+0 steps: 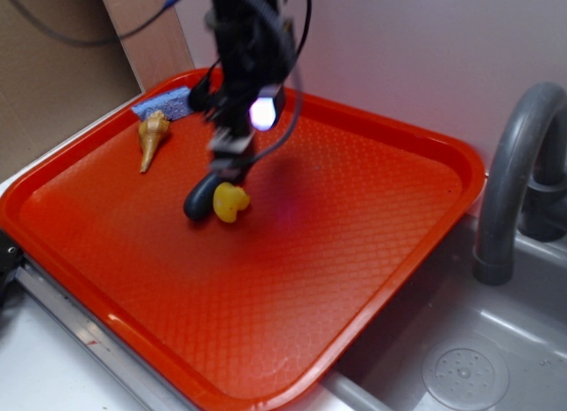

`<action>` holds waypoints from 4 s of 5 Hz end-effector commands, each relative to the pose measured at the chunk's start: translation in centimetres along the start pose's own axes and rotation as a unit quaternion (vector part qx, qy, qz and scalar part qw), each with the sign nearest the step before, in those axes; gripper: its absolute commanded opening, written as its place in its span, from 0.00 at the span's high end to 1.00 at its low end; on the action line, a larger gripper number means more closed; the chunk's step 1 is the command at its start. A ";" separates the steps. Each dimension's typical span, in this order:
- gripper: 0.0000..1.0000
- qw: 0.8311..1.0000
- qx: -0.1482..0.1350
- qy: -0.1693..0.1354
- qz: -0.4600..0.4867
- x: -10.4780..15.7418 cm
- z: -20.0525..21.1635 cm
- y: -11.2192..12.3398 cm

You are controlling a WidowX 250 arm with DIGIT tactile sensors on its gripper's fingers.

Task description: Grab the yellow duck.

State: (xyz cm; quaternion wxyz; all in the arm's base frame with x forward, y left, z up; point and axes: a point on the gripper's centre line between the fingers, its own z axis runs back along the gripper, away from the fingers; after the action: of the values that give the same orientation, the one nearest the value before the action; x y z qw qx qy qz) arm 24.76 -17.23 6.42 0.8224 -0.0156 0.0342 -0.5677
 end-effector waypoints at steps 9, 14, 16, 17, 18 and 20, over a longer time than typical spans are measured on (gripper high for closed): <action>1.00 0.994 0.006 0.028 -0.105 -0.8 -1.6 -3.6; 1.00 0.938 0.011 -0.155 0.309 -9.9 13.6 -1.3; 0.00 0.952 0.029 -0.055 0.298 -6.4 10.5 -3.2; 0.00 0.984 0.009 0.026 0.177 -4.2 5.6 -3.2; 0.00 0.997 -0.003 0.051 0.052 -5.0 2.2 -3.5; 0.00 0.994 -0.003 0.006 -0.109 -6.3 1.1 -4.4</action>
State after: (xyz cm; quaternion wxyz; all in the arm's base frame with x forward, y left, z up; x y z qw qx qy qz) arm 22.27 -14.18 6.63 0.7625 -0.0267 0.0671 -0.6429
